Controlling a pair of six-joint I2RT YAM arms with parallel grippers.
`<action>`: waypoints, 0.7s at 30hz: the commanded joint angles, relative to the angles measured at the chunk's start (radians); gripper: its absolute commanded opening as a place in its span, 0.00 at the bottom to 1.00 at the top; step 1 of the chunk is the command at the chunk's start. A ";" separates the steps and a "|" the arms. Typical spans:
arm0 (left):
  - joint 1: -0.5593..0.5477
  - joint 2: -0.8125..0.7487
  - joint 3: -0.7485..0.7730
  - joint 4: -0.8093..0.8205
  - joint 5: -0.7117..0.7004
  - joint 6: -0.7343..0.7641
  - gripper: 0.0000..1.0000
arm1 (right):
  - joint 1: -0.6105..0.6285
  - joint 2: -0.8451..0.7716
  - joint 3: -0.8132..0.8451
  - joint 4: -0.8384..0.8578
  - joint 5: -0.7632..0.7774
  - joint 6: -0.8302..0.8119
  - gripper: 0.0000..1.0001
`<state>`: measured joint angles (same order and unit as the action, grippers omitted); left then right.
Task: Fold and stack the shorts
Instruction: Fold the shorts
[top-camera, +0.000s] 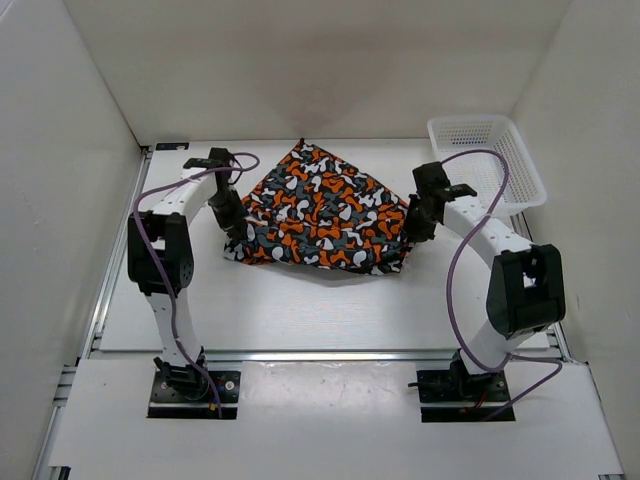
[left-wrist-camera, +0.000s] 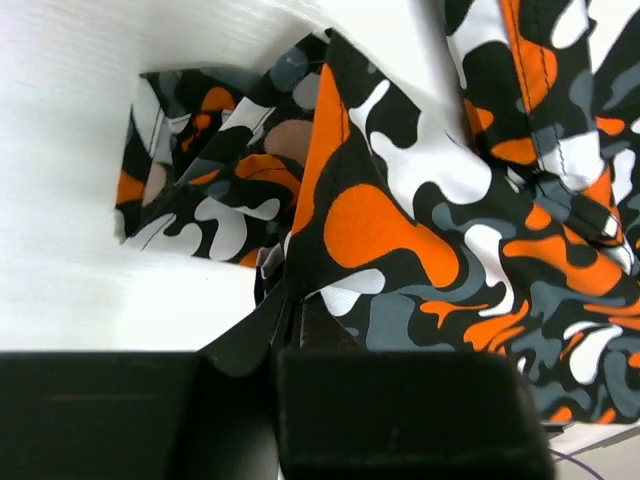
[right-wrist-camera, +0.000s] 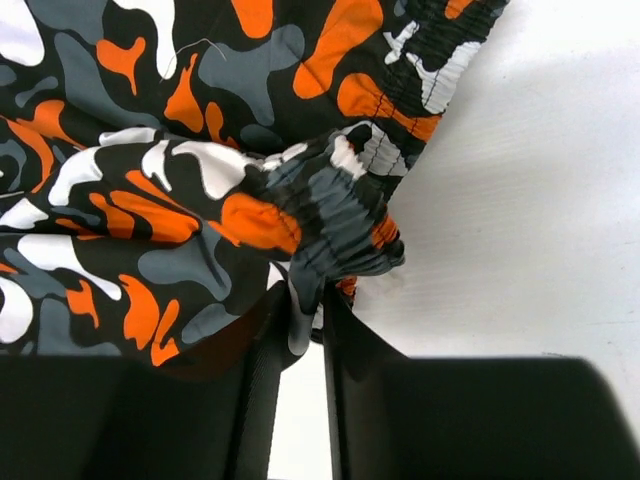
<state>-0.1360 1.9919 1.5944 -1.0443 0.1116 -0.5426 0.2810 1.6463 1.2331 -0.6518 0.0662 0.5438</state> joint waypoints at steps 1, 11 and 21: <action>0.004 -0.083 0.055 -0.026 -0.006 0.024 0.10 | -0.006 -0.063 0.022 0.014 0.004 -0.008 0.26; 0.027 -0.228 0.094 -0.092 0.007 0.053 0.10 | -0.006 -0.146 -0.011 0.040 -0.072 0.002 0.00; 0.047 -0.558 -0.115 -0.194 0.016 0.084 0.10 | 0.004 -0.481 -0.225 -0.127 -0.097 0.044 0.00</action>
<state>-0.0971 1.5784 1.5555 -1.1748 0.1364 -0.4854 0.2855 1.2819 1.0763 -0.6609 -0.0231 0.5701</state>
